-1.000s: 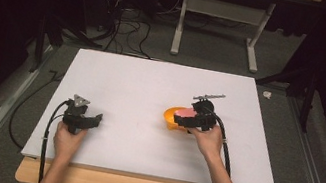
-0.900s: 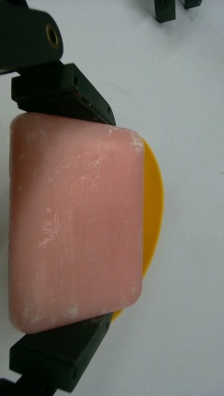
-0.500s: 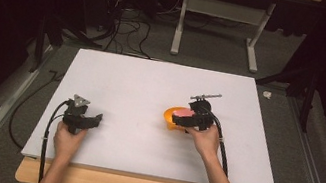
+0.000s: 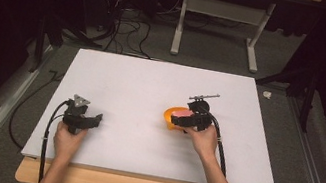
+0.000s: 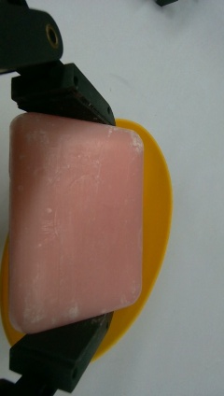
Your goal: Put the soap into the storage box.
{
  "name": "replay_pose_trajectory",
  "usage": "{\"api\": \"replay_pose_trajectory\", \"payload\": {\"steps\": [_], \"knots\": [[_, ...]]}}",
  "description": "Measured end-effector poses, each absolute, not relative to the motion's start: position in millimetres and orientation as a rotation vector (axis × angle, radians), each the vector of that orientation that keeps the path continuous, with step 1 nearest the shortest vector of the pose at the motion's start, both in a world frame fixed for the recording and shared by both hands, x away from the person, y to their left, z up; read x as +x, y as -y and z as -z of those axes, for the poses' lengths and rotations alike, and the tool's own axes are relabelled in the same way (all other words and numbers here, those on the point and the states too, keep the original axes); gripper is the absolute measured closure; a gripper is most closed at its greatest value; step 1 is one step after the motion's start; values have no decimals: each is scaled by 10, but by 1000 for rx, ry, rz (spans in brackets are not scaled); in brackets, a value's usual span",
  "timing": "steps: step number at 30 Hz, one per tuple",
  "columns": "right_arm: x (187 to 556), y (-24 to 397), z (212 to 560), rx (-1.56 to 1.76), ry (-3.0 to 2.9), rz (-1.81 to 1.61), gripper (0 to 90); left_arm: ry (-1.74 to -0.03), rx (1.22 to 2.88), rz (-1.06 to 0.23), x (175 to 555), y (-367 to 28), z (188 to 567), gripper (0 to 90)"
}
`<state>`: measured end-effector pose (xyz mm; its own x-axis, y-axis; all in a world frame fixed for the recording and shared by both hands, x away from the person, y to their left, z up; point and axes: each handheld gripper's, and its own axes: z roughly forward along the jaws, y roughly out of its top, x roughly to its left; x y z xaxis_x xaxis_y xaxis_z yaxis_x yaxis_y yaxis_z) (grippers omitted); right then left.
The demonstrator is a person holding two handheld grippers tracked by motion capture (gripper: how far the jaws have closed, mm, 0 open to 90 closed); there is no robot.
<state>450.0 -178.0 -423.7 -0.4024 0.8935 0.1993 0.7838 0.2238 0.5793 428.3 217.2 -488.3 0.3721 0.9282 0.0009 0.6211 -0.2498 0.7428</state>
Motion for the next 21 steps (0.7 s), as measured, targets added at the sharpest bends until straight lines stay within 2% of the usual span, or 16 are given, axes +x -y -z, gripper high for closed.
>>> {"api": "replay_pose_trajectory", "payload": {"steps": [21], "knots": [[4503,1813,4239,1665,-2252,-940,127,-1333,1974,-594,4282,-2172,4882,275]]}}
